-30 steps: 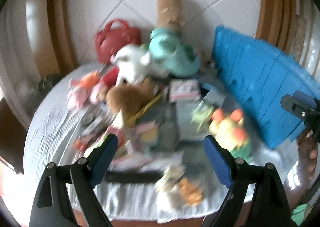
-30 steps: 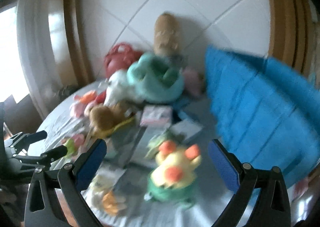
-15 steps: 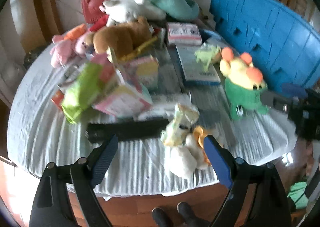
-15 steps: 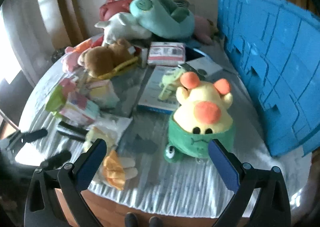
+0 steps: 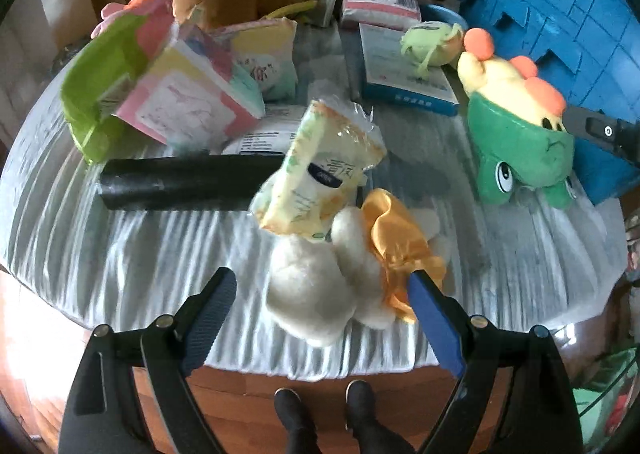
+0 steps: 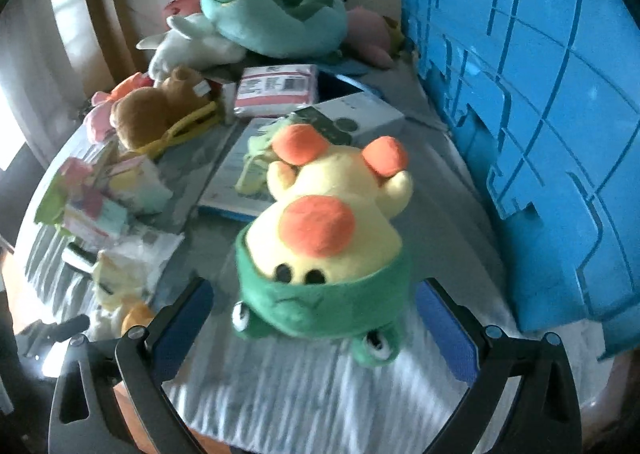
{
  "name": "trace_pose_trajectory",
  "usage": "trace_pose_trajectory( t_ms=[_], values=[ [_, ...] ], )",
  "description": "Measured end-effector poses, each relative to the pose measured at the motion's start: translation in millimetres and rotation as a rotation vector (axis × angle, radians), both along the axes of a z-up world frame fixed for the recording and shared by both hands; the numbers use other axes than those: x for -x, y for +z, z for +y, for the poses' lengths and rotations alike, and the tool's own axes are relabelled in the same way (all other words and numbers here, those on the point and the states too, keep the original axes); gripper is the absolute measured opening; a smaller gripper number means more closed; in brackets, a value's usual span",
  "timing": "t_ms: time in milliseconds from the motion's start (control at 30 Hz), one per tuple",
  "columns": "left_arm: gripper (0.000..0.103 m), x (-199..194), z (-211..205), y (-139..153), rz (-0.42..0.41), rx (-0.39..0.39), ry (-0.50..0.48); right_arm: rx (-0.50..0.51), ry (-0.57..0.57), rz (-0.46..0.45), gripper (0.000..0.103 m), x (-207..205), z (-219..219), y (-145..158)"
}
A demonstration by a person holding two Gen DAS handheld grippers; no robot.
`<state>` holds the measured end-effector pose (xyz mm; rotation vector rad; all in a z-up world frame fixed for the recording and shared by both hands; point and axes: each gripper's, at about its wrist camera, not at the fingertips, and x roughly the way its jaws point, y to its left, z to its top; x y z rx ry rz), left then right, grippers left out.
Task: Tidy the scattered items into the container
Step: 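Grasp the white plush and packet with the left gripper while the right grasps the yellow-green frog plush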
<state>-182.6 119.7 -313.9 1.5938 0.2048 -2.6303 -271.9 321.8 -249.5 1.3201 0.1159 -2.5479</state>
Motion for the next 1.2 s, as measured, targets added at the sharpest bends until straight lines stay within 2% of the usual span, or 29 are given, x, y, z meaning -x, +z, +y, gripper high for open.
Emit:
trace_pose_trajectory(
  t_ms=[233, 333, 367, 600, 733, 867, 1033, 1133, 1200],
  values=[
    [0.089, 15.7, 1.0, -12.9, 0.077, -0.025, 0.007, 0.07, -0.028, 0.03, 0.103, 34.1, 8.3, -8.8],
    [0.089, 20.0, -1.3, -13.8, 0.081, -0.044, 0.011, 0.054, -0.039, -0.058, 0.103, 56.4, 5.6, -28.5],
    [0.088, 19.6, -0.9, -12.8, 0.079, -0.047, 0.01, 0.102, -0.03, -0.102, 0.103, 61.5, 6.1, -38.7],
    [0.088, 17.8, 5.6, -9.6, 0.049, -0.064, -0.016, 0.127, -0.039, -0.115, 0.103, 59.2, 5.8, -44.7],
    [0.088, 17.8, 15.4, -15.5, 0.058, -0.035, -0.043, 0.121, -0.037, -0.131, 0.103, 52.2, 5.1, -47.8],
    [0.067, 20.6, 21.1, -15.1, 0.077, -0.048, -0.068, 0.107, -0.021, -0.101, 0.103, 50.1, 2.2, -54.9],
    [0.05, 25.0, 24.6, -7.1, 0.097, -0.061, -0.094, 0.152, 0.022, -0.092, 0.102, 53.3, -3.2, -68.5],
    [0.043, 25.5, 24.2, 9.7, 0.123, -0.048, -0.104, 0.156, 0.025, -0.068, 0.094, 45.3, -3.7, -58.1],
    [0.043, 27.1, 20.1, 23.7, 0.139, -0.045, -0.105, 0.157, 0.036, -0.064, 0.092, 40.2, -5.1, -49.4]
  ],
)
